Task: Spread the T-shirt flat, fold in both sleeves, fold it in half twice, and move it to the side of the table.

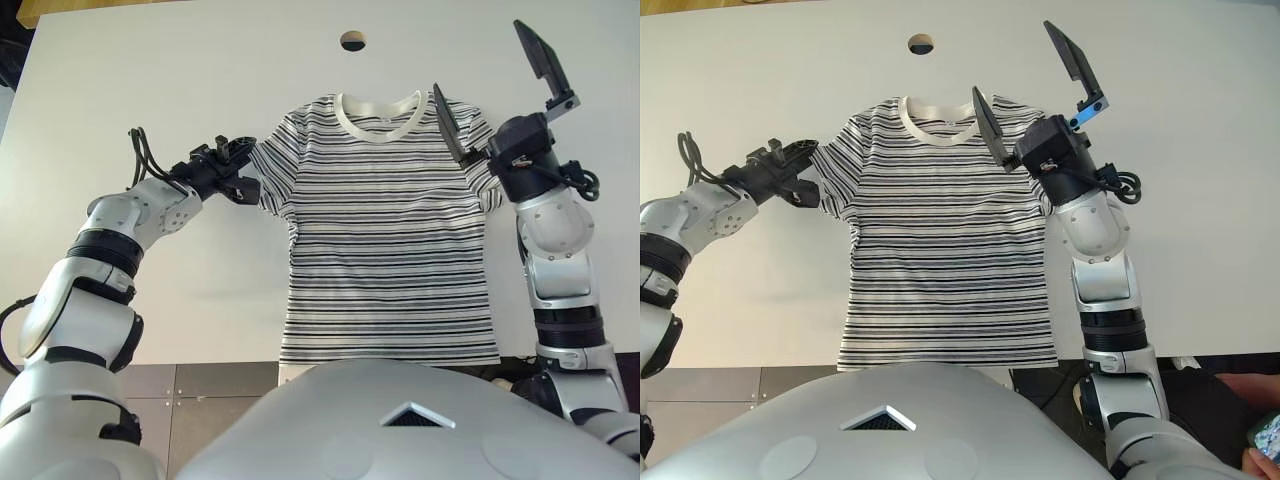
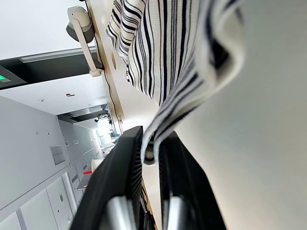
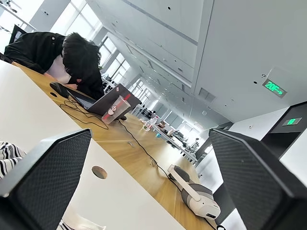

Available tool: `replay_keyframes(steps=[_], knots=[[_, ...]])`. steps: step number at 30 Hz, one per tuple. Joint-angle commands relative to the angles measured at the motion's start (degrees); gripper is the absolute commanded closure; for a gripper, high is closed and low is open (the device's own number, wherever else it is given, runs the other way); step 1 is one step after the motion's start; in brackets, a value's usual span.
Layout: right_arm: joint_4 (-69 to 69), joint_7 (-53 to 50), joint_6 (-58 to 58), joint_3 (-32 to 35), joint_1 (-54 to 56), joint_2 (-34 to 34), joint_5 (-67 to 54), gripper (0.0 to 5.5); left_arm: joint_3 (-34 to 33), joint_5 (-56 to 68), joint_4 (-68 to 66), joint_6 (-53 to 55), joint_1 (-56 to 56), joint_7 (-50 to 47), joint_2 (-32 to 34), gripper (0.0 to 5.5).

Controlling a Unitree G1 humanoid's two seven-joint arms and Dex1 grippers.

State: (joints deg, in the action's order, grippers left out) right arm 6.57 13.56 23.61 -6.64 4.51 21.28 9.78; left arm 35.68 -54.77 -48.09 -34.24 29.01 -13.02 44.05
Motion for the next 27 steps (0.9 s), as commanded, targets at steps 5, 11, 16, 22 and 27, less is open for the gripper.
replay_keyframes(steps=[5, 11, 16, 22, 27], knots=[[1.0, 1.0, -0.1, 0.9, 0.1, 0.1, -1.2, 1.02, 1.5, -0.4, 0.2, -1.3, -3.2, 0.8, -0.3, 5.38], [-0.1, -0.1, -0.1, 2.9, 0.0, -0.1, -1.4, 1.02, -4.9, 5.7, 1.9, 0.9, -2.7, -7.3, -4.5, 5.38], [-0.7, -0.1, 0.3, 3.9, -0.5, 0.2, -1.5, 1.02, -6.6, 7.9, 5.6, -0.3, -3.1, -8.9, -7.8, 5.38], [-1.3, -0.2, 0.4, 3.8, -0.4, -0.3, -1.0, 1.02, -3.9, 5.5, 10.1, -0.9, -4.1, -6.6, -10.9, 5.38], [-2.7, -0.6, 0.8, 3.6, -0.1, -0.6, -0.7, 1.02, -1.1, 4.5, 11.0, -0.7, -4.5, -4.1, -14.7, 5.03]])
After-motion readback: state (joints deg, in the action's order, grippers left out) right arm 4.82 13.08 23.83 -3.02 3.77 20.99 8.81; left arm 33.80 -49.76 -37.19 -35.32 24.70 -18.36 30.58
